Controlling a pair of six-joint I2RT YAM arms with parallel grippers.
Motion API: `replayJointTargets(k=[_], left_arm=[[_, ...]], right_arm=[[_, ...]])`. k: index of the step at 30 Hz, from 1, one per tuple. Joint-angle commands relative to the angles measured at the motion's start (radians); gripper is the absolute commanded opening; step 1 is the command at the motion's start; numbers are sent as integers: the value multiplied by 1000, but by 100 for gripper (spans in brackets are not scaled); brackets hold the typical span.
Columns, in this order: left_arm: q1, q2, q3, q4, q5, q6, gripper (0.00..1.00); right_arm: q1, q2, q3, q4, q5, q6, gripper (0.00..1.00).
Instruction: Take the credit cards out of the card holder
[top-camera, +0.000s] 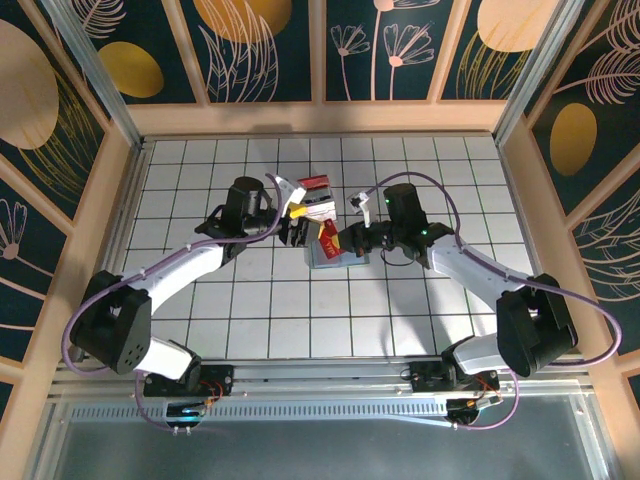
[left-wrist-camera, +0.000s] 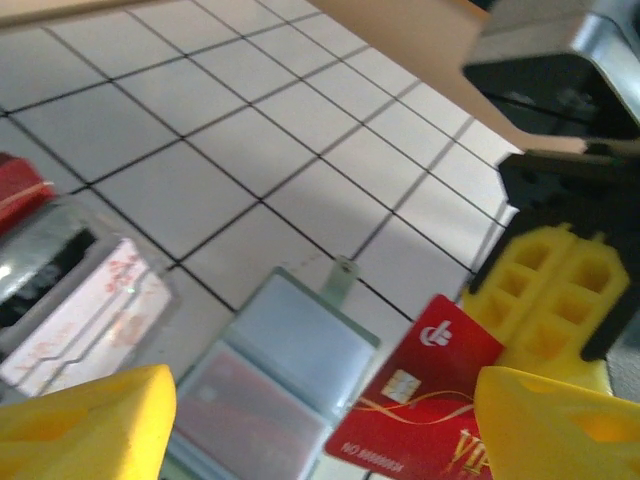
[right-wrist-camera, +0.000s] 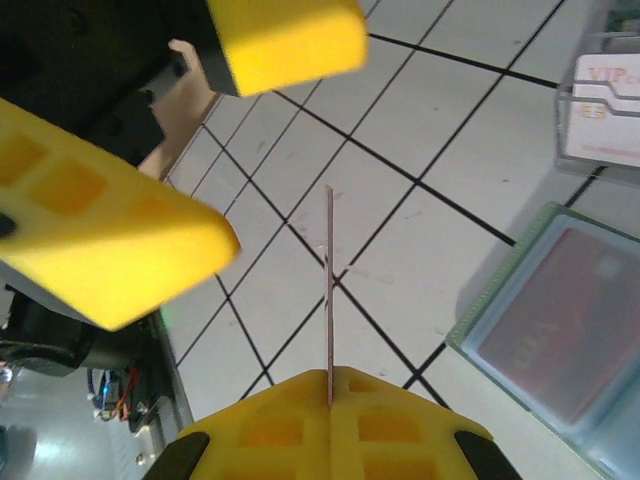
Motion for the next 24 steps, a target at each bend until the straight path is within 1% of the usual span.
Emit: replayJointTargets(k=[1, 3, 7, 10, 14, 16, 19, 21, 24], left_arm=[[2, 12, -11, 28, 116, 31, 74], [2, 18, -9, 16, 115, 39, 67], [2, 33, -6, 14, 195, 44, 58], [2, 38, -12, 22, 230, 39, 48], [2, 40, -18, 35, 259, 17, 29], [2, 33, -32, 67, 274, -6, 19], [2, 19, -51, 106, 286, -38, 7], [2, 11, -57, 112, 280, -47, 1], [2, -9, -79, 150, 257, -77, 0]], right_arm=[[6, -27, 18, 27, -71, -30, 0], [6, -32, 17, 35, -86, -30, 0], [5, -43, 16, 55, -105, -28, 0], [5, -45, 17, 75, -120, -29, 0], [5, -32, 26, 90, -124, -29, 0], [5, -22, 28, 96, -124, -31, 0], [3, -17, 24, 135, -112, -17, 0], [2, -19, 16, 173, -105, 1, 0], [-4, -30, 0, 243, -95, 33, 1]])
